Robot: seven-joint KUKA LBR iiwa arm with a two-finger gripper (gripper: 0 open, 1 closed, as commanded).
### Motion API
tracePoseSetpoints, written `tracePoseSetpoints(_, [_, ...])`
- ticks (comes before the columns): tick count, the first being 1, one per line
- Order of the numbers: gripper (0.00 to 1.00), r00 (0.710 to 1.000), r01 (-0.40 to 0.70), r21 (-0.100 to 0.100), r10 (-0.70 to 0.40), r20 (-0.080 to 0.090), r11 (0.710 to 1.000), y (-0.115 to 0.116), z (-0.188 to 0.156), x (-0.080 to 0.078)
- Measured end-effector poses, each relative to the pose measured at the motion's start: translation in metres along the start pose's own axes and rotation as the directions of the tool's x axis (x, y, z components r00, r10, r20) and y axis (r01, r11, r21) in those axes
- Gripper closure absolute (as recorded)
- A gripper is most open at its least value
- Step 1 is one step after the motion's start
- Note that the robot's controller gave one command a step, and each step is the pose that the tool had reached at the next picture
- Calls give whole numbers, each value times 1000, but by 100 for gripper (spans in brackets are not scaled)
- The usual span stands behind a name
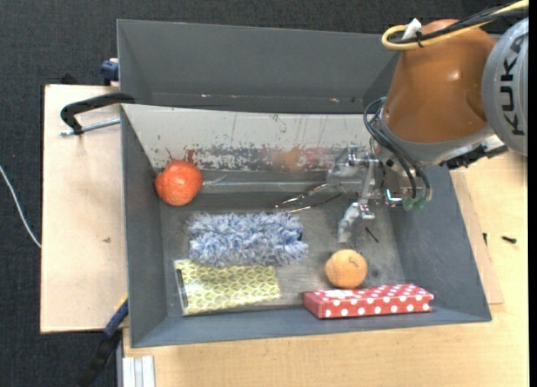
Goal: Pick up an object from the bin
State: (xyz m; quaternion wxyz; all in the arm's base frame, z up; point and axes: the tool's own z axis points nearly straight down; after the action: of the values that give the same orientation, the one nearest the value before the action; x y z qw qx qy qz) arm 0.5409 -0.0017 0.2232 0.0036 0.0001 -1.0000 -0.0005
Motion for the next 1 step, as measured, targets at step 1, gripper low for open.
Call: tracePoseSetpoints(1, [0,1000,0,0,0,9,1000,0,-4,-2])
